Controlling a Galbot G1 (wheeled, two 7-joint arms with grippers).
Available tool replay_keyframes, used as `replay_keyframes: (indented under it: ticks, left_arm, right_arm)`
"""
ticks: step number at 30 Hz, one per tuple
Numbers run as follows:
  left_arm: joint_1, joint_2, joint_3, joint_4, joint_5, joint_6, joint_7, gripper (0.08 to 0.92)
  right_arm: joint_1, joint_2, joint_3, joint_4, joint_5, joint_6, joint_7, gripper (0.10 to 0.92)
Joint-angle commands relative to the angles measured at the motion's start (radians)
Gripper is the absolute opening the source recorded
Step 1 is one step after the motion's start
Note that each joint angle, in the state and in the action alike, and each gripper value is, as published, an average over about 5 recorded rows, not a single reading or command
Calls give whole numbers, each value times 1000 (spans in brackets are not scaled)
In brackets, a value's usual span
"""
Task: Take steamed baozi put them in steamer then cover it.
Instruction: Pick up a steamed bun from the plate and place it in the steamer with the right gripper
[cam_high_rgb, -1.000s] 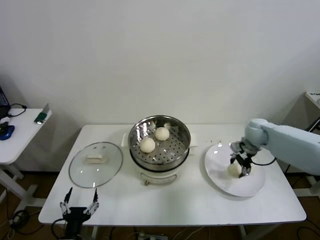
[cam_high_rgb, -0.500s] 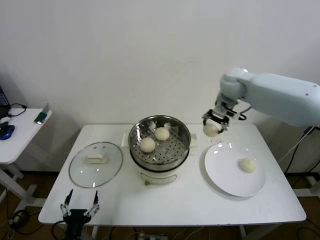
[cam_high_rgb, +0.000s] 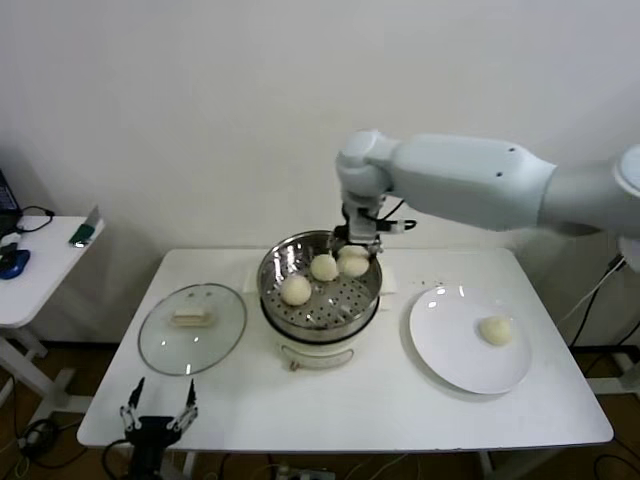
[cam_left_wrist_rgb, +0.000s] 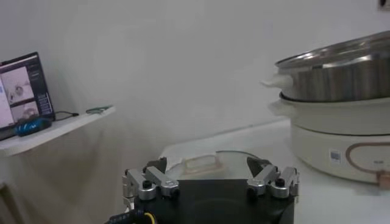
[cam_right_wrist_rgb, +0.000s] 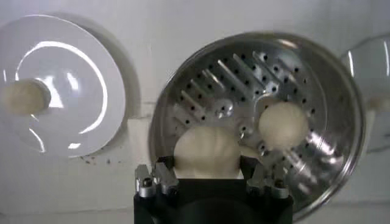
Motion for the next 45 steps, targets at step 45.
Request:
replay_keyframes:
  ticks: [45]
  left_arm:
    - [1,15,6,-7,1,-1,1,823]
  right_arm:
    - [-1,-477,-69,-5,489,-789,101,823]
